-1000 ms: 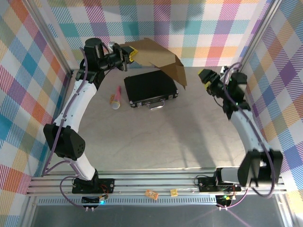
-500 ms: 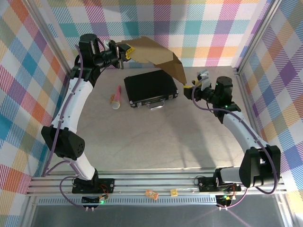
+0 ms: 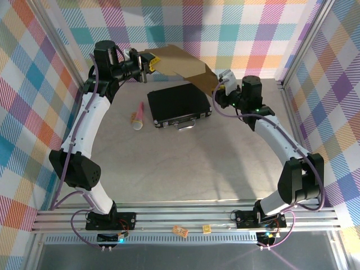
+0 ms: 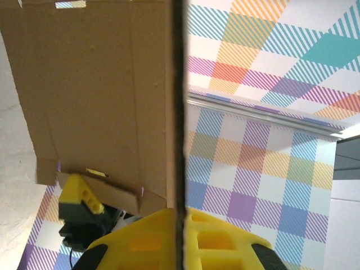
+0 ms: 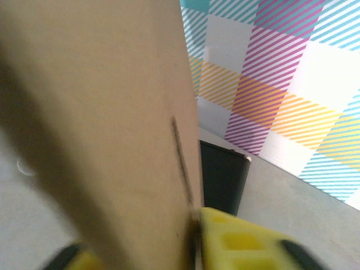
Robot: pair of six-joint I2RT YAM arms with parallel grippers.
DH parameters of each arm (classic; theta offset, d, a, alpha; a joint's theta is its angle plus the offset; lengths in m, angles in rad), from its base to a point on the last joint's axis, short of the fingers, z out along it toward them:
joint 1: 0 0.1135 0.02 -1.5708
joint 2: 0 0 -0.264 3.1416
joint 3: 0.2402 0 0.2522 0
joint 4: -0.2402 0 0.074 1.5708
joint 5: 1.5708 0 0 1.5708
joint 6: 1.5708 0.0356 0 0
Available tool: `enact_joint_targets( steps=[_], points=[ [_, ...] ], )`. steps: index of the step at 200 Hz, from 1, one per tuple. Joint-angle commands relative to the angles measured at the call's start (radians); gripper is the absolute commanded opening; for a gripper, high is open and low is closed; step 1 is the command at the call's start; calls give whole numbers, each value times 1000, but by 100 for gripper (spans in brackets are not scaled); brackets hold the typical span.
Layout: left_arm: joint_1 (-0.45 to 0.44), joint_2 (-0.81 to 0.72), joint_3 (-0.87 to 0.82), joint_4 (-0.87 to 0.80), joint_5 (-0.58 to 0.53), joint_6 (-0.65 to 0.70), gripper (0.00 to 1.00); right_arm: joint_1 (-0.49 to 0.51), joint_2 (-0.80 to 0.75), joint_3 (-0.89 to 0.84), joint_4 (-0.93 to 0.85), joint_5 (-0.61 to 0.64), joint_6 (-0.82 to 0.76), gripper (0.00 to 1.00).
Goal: Fold the paper box
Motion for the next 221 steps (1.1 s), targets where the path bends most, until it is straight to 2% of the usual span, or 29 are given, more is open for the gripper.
enact_joint_targets(
  steps=[1, 22, 30, 37, 46, 60, 75, 101, 118, 133, 150, 165, 179, 204, 221],
  points=[
    [20, -18, 4, 6, 37, 10, 11, 40, -15, 46, -49, 132, -31, 0],
    [48, -55, -6, -66, -17, 35, 54, 73, -60, 48, -64, 407, -20, 0],
    [61, -76, 1, -109, -51, 59, 67, 77, -72, 60, -89, 521, -12, 0],
    [72, -92, 18, -152, -84, 88, 71, 77, -86, 67, -109, 592, -19, 0],
    [82, -110, 69, -252, -142, 152, 72, 78, -100, 72, -125, 685, -44, 0],
    [83, -119, 194, -449, -267, 293, 74, 80, -110, 87, -147, 759, -82, 0],
    [53, -113, 298, -512, -330, 430, 66, 90, -120, 86, -146, 820, -147, 0],
    [-94, -33, 506, -656, -429, 743, 55, 118, -132, 65, -107, 839, -297, 0],
    [-199, 6, 553, -777, -561, 925, 48, 135, -144, 40, -74, 816, -426, 0],
    [-288, 19, 540, -816, -660, 1033, 49, 148, -145, 25, -54, 817, -532, 0],
    [-384, 36, 523, -822, -733, 1121, 57, 174, -147, -4, -20, 816, -671, 0],
    [-427, 53, 498, -823, -751, 1073, 64, 205, -143, -39, 23, 830, -780, 0],
    [-427, 48, 421, -787, -722, 901, 66, 229, -136, -56, 35, 850, -812, 0],
    [-430, -18, 200, -586, -639, 583, 67, 275, -121, -78, 51, 872, -827, 0],
    [-430, -37, 141, -522, -630, 499, 67, 305, -117, -119, 90, 872, -870, 0]
  ],
)
